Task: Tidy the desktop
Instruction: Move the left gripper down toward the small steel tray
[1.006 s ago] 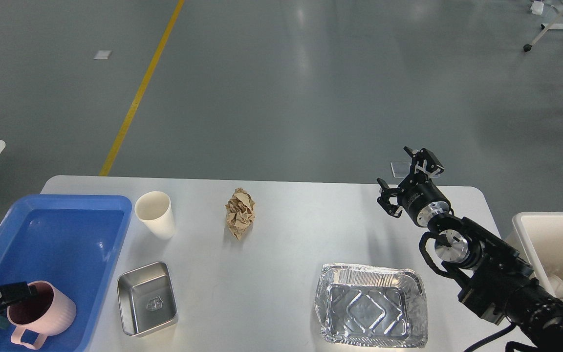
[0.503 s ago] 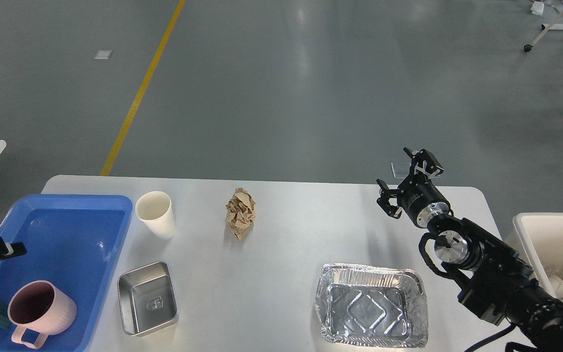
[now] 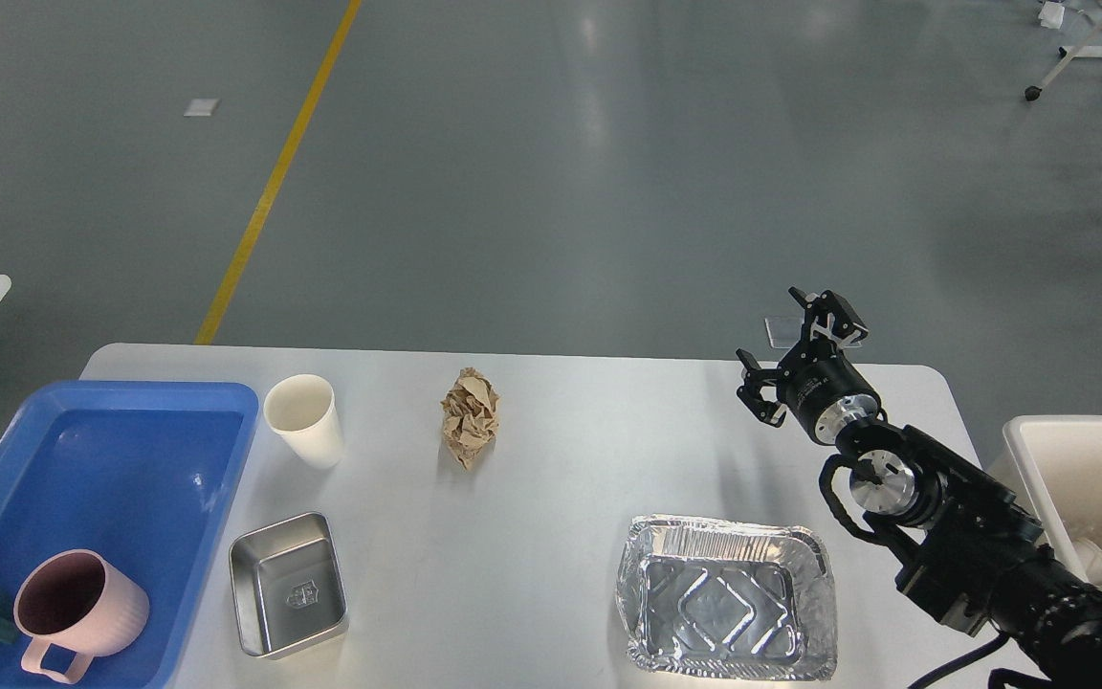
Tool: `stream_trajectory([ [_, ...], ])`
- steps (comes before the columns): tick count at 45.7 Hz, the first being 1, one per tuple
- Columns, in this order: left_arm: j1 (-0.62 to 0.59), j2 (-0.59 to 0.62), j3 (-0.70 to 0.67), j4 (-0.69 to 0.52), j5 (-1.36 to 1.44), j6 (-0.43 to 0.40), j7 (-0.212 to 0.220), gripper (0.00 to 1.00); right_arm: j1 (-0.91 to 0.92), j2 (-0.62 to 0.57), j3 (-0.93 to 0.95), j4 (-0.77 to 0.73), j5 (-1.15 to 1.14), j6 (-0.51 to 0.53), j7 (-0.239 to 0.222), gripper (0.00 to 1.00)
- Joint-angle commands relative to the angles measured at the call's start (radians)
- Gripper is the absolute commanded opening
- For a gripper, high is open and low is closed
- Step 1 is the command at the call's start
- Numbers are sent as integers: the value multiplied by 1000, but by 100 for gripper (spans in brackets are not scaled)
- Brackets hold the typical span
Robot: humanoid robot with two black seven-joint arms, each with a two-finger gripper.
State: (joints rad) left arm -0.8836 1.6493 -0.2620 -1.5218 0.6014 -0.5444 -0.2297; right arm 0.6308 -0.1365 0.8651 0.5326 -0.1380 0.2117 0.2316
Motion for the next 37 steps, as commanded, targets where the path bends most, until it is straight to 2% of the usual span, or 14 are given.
stream_trajectory([
  [1, -2, 1, -5, 0, 0, -9, 12, 84, 0, 0, 0, -2, 0, 0, 0, 100],
  [15, 12, -23, 10, 6, 0, -12, 13, 87, 0, 0, 0, -3, 0, 0, 0, 100],
  [22, 17, -106, 53, 20, 0, 1, 13, 87, 1, 0, 0, -2, 0, 0, 0, 100],
  [37, 28, -281, 285, 38, 1, 191, 13, 88, 1, -2, 0, -2, 0, 0, 0, 100],
])
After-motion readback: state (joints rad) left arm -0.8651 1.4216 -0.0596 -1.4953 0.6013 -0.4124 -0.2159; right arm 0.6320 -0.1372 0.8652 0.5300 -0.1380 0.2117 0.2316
